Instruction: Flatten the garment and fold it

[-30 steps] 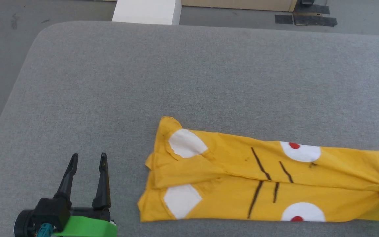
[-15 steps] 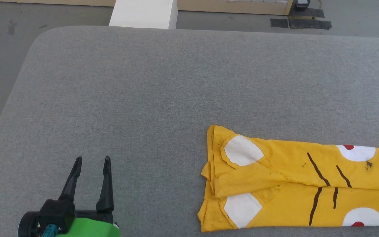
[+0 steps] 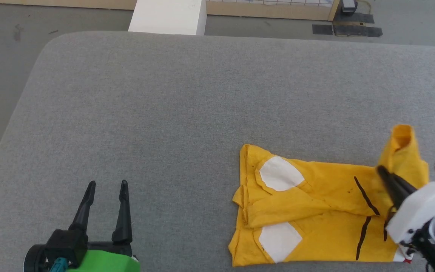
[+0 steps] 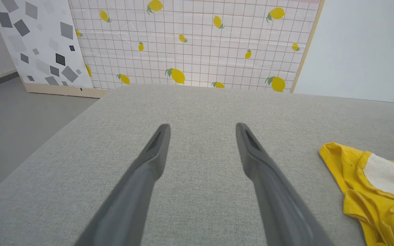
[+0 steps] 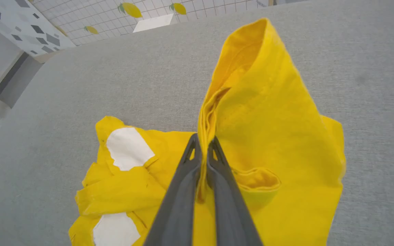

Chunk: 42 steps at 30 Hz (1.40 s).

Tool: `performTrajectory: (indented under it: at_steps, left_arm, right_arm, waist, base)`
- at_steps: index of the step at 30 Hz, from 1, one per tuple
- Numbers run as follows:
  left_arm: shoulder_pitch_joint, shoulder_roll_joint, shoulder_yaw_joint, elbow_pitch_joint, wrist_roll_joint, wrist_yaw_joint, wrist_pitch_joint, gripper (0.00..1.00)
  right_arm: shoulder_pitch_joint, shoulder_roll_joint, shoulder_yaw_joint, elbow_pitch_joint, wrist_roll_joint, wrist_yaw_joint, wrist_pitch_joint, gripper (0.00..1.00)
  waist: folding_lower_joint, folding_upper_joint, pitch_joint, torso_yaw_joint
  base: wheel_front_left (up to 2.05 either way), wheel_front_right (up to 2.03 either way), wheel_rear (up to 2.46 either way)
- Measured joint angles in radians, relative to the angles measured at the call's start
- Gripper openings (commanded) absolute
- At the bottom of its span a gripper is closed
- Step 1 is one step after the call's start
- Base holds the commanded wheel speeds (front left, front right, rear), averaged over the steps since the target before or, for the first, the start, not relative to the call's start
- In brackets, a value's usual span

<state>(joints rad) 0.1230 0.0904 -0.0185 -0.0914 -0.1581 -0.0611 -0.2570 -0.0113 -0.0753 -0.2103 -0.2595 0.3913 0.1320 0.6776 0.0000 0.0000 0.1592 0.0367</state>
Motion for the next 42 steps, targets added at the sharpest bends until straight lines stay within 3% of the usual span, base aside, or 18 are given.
performTrajectory:
  at_steps: [7,14,29,31,32,37,42]
  left_arm:
    - [-0.008,-0.007,-0.002,0.007,0.000,-0.012,0.000,1.00]
    - [-0.024,-0.019,-0.009,0.019,0.000,-0.021,0.000,1.00]
    - [-0.042,-0.027,-0.023,0.049,0.000,-0.032,0.000,1.00]
    - [-0.042,-0.027,-0.024,0.053,0.000,-0.032,0.000,1.00]
    - [-0.042,-0.028,-0.025,0.054,0.000,-0.033,0.000,1.00]
    - [-0.040,-0.029,-0.023,0.060,-0.001,-0.035,0.000,1.00]
    - [-0.033,-0.030,-0.022,0.068,0.000,-0.041,0.000,1.00]
  right_arm:
    - [-0.035,0.015,0.172,-0.034,0.016,0.000,0.054,0.00]
    - [-0.082,0.022,0.332,0.048,0.020,0.000,0.060,0.00]
    - [-0.158,0.025,0.415,0.406,0.013,0.000,-0.071,0.00]
    - [-0.173,0.024,0.416,0.466,0.001,0.000,-0.103,0.40]
    - [-0.180,0.025,0.414,0.488,0.001,0.000,-0.117,1.00]
    - [-0.219,0.025,0.430,0.555,0.018,0.000,-0.179,1.00]
    - [-0.226,0.025,0.454,0.504,0.069,0.000,-0.182,1.00]
  waist:
    - [0.0000,0.0000,0.017,0.024]
    - [0.0000,0.0000,0.032,0.065]
    - [0.0000,0.0000,0.030,0.137]
    - [0.0000,0.0000,0.023,0.141]
    - [0.0000,0.0000,0.021,0.142]
    - [0.0000,0.0000,0.005,0.137]
    - [0.0000,0.0000,-0.009,0.115]
  base:
    - [0.00,0.00,0.00]
    - [0.00,0.00,0.00]
    - [0.00,0.00,0.00]
    - [0.00,0.00,0.00]
    - [0.00,0.00,0.00]
    - [0.00,0.00,0.00]
    - [0.00,0.00,0.00]
